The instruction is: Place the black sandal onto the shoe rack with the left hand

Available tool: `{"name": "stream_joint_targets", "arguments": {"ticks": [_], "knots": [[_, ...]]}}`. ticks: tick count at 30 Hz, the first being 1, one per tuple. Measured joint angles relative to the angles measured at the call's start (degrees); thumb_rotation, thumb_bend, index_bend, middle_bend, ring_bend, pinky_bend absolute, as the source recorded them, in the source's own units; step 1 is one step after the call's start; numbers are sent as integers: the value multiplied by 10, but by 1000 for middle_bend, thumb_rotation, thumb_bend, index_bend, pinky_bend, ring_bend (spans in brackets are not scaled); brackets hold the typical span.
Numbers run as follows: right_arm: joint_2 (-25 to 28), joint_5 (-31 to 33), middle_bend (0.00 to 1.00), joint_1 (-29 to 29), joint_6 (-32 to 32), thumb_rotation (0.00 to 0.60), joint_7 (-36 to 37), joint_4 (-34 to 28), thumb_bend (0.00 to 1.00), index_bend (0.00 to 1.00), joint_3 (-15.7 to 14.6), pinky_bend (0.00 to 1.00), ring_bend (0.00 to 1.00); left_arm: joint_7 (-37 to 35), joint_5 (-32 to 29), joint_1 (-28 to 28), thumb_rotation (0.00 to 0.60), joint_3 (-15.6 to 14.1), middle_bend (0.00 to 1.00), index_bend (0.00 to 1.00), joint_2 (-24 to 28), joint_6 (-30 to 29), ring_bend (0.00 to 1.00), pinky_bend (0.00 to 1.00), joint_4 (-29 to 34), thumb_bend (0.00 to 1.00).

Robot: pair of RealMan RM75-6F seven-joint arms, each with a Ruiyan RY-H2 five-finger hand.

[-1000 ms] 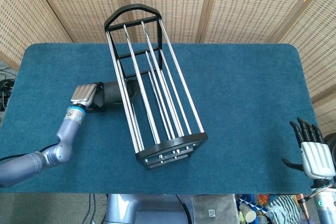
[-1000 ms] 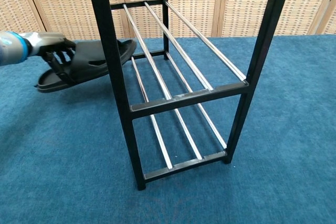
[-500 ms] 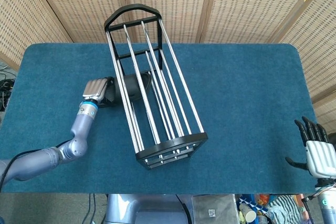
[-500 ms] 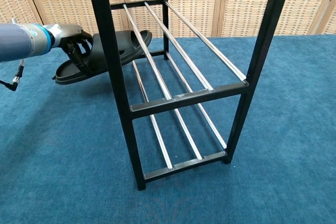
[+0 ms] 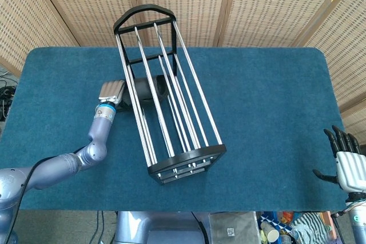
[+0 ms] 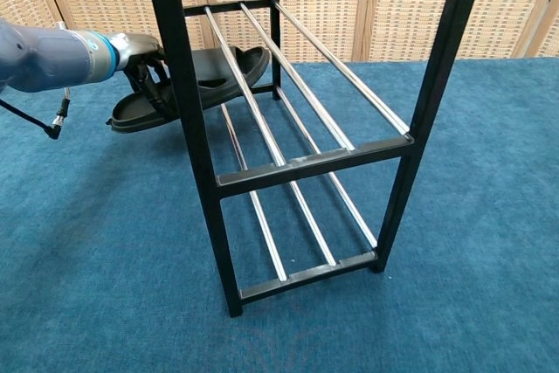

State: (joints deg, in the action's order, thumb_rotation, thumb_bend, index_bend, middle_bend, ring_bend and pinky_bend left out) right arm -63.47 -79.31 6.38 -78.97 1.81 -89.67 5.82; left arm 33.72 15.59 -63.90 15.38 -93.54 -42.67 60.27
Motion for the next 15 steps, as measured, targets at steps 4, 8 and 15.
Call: {"name": "stream_joint_targets", "arguments": {"ticks": [4,8,15], "knots": [[0,-2,0,0,-2,600,1,0,0,0,0,0,0,-1,7,-7,600,1,480,511,-20,8,468,503,-25,146],[0,-2,0,0,0,600,1,1,0,0,-1,0,0,-1,11,-12,600,2,480,511,-34,17,467,503,-46,146],[0,0,0,1,3,600,4,3,0,0,-1,0,0,0,14,-22,600,7,479,511,-53,33,467,503,-76,146]]}}
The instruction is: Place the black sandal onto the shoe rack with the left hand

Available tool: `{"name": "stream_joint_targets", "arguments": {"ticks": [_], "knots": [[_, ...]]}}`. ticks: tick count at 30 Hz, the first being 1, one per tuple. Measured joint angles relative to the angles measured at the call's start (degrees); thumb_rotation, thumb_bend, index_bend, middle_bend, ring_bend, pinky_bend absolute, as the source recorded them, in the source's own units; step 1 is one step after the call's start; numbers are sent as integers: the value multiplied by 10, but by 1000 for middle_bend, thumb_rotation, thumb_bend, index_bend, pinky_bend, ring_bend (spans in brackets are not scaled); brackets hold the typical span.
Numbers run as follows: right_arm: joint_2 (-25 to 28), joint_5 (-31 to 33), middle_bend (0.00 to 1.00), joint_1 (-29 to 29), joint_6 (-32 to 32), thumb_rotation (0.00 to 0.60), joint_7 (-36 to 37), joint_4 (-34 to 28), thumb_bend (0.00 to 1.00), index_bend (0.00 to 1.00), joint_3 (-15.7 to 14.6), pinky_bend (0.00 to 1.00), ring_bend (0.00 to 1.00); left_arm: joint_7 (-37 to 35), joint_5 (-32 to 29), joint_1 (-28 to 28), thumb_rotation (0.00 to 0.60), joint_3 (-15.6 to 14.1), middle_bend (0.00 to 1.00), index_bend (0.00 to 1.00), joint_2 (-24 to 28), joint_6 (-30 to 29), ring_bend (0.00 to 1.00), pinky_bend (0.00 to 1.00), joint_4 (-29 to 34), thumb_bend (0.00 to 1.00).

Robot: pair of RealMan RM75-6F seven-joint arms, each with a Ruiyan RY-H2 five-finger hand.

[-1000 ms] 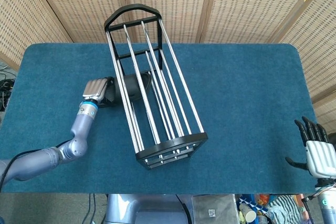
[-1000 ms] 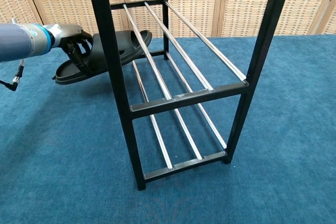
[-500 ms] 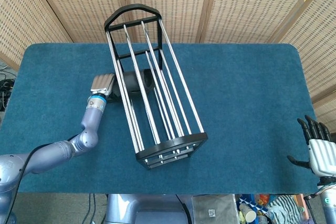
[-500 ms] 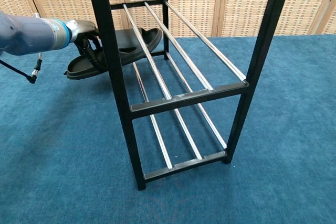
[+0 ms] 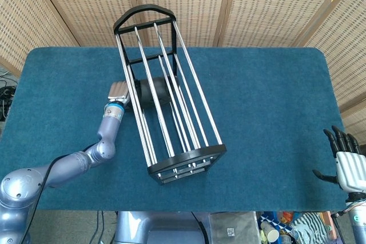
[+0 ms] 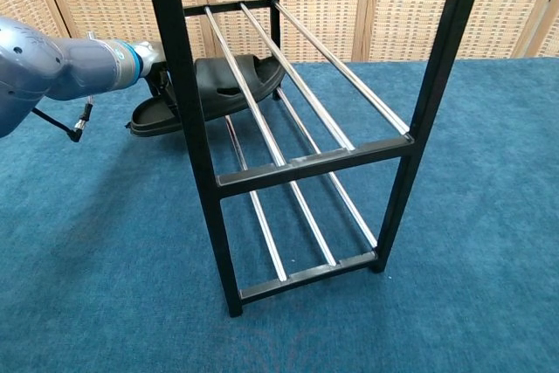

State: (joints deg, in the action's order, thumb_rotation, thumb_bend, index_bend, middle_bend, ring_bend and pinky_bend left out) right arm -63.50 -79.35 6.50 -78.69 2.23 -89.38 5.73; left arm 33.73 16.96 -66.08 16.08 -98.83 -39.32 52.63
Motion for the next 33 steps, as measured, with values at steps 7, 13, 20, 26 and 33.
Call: {"name": "stream_joint_targets", "arguments": {"ticks": [7,13,20,26,33], "knots": [[1,1,0,0,0,600,3,0,0,0,0,0,0,-2,14,-7,600,5,477,511,-15,2,466,503,-22,147],[1,0,0,0,1,600,3,1,0,0,0,0,0,-2,19,-8,600,7,470,511,-24,5,462,503,-38,146],[3,0,0,-2,-2,600,7,1,0,0,0,0,0,1,23,-11,600,10,138,311,-42,11,128,297,-62,146],[3,-1,0,-2,-3,600,6,1,0,0,-1,0,0,-7,33,-7,600,13,0,0,-45,22,0,5,-66,146],[3,-3,0,-2,-4,600,4,-1,0,0,-2,0,0,-25,47,3,600,18,0,0,-32,30,0,0,-47,145]]}}
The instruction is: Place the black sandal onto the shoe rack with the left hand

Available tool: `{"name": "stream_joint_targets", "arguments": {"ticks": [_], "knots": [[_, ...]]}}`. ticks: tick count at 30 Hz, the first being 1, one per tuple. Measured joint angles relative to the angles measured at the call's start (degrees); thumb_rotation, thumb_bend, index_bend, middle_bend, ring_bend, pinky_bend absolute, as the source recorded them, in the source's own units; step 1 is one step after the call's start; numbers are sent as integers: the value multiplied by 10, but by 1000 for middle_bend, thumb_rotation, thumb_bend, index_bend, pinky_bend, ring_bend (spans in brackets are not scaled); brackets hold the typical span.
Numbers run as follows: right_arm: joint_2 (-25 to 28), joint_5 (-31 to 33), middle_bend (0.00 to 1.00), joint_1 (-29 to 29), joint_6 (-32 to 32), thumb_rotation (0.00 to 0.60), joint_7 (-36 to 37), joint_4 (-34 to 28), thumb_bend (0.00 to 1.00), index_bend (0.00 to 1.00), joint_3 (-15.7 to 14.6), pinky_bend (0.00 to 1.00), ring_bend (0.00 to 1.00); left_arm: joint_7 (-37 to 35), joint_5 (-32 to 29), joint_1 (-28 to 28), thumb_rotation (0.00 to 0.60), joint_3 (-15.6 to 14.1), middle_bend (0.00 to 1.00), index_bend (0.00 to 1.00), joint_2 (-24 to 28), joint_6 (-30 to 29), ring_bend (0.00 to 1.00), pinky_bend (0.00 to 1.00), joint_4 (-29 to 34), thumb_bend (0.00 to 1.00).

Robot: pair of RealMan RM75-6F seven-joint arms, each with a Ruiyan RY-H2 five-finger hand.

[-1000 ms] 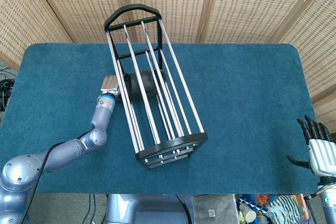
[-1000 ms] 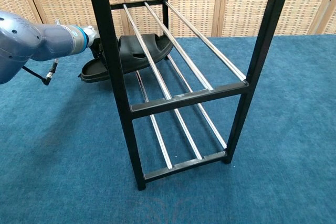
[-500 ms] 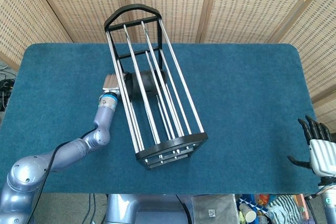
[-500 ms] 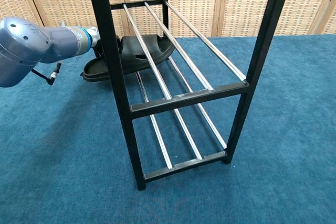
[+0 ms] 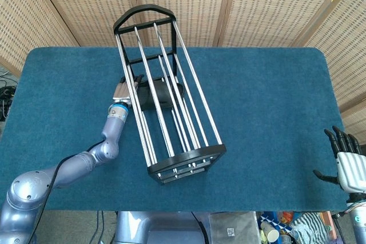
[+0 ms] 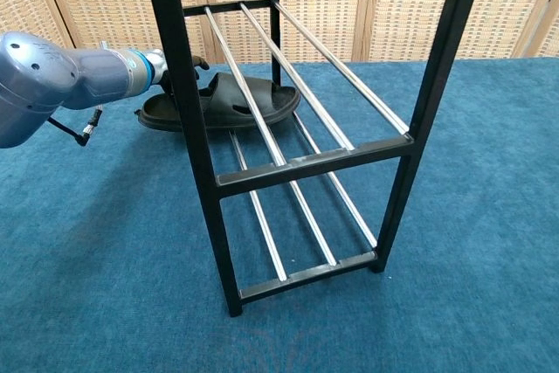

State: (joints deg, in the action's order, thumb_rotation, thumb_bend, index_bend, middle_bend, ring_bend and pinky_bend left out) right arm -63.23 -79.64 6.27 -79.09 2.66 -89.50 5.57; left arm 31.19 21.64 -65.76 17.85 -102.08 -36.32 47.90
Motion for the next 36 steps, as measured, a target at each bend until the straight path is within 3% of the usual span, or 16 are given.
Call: {"name": "stream_joint_targets", "arguments": {"ticks": [12,20,27,36], "knots": [[1,-10,0,-2,-7,600,0,-4,0,0,-3,0,0,-21,16,26,600,-6,0,0,55,5,0,0,81,146],[1,-19,0,-5,-13,600,-5,-9,0,0,-8,0,0,-52,49,63,600,-22,0,0,130,3,0,0,168,146],[1,-24,0,-8,-21,600,-9,-13,0,0,-10,0,0,-103,120,115,600,-32,0,0,203,2,0,0,240,146],[1,-33,0,-10,-29,600,-17,-20,0,0,-12,0,0,-210,269,209,600,-52,0,0,301,-22,0,0,306,145]]}}
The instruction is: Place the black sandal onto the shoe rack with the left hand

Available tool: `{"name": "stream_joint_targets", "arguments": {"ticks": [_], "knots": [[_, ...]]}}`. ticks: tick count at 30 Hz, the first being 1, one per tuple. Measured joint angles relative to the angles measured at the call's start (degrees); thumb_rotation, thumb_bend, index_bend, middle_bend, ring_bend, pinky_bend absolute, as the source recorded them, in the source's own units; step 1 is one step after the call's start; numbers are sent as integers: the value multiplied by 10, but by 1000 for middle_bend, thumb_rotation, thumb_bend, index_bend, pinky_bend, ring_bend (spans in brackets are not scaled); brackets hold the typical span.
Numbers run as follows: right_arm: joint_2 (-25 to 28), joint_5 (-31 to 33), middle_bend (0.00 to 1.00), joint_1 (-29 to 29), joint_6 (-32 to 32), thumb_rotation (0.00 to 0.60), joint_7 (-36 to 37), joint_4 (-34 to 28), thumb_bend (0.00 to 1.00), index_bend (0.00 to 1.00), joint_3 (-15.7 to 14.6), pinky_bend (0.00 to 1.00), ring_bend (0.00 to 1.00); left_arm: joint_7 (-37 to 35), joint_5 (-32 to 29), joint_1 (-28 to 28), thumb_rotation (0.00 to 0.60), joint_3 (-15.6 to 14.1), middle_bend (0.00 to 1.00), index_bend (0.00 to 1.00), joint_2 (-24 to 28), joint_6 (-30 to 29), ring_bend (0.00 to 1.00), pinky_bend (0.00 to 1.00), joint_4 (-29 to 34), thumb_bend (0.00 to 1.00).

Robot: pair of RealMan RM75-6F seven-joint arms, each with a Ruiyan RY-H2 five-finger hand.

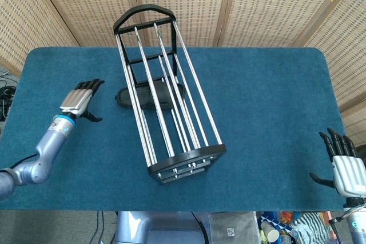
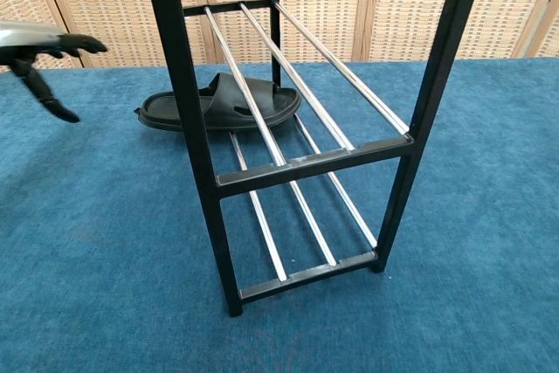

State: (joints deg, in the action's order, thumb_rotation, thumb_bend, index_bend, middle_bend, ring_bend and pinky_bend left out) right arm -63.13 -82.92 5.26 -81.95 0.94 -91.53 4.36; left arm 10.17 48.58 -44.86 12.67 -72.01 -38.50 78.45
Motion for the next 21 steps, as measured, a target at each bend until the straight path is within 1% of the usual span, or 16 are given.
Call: {"name": "stream_joint_targets", "arguments": {"ticks": [4,6,9,12,16,21], "knots": [[0,-4,0,-1,-2,600,-3,-2,0,0,-1,0,0,-57,61,47,600,-10,0,0,37,-26,0,0,15,146],[0,-5,0,-1,-3,600,-3,-3,0,0,-1,0,0,-74,83,64,600,-14,0,0,49,-43,0,0,20,146],[0,-6,0,-1,-5,600,-3,-4,0,0,-2,0,0,-97,116,90,600,-20,0,0,61,-78,0,0,28,145],[1,-8,0,-2,-6,600,-2,-5,0,0,-2,0,0,-111,139,115,600,-26,0,0,70,-127,0,0,37,145],[3,-12,0,-3,-8,600,2,-7,0,0,-4,0,0,-115,165,164,600,-36,0,0,76,-223,0,0,53,145],[6,-18,0,-4,-12,600,9,-9,0,0,-5,0,0,-100,185,231,600,-48,0,0,77,-350,0,0,83,145]]}}
